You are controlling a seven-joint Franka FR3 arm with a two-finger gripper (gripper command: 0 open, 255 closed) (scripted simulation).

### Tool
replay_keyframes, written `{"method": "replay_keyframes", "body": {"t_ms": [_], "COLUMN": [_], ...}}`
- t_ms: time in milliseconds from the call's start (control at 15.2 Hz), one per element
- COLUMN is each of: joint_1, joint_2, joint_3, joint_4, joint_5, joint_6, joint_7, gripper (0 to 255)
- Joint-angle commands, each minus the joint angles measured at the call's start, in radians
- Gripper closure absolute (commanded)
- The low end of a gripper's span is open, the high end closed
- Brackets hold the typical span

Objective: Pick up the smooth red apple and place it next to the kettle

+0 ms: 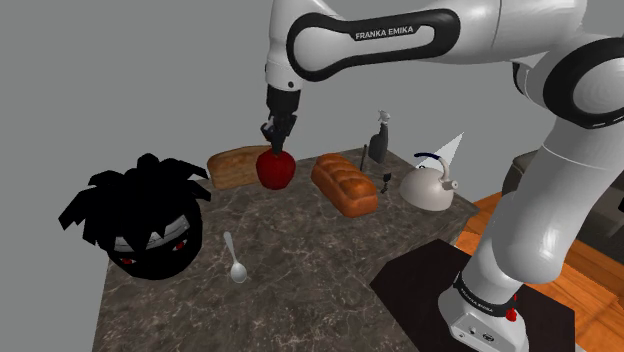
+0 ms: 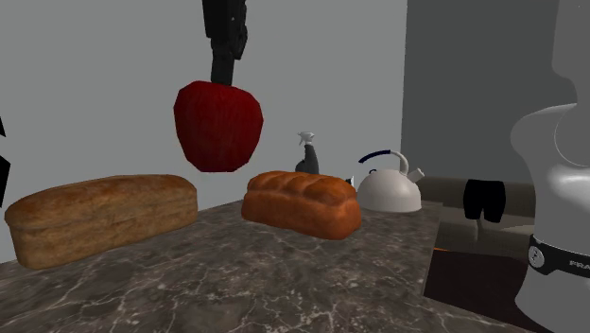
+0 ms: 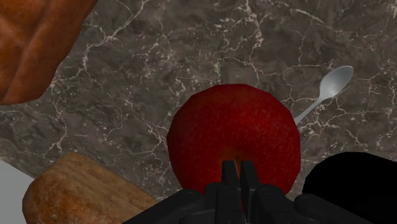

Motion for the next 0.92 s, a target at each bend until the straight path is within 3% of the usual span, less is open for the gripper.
{"method": "replay_keyframes", "body": {"t_ms": [0,858], "joint_1": [-0.001,0.003], "joint_2": [0.000,0.033], "joint_3": [-0.001,0.002], "joint_4": [0.026,0.241], "joint_5": [0.000,-0.009], "joint_6": [-0.026,-0.210], "joint_7": [-0.001,0.007], "gripper": [255,255]}}
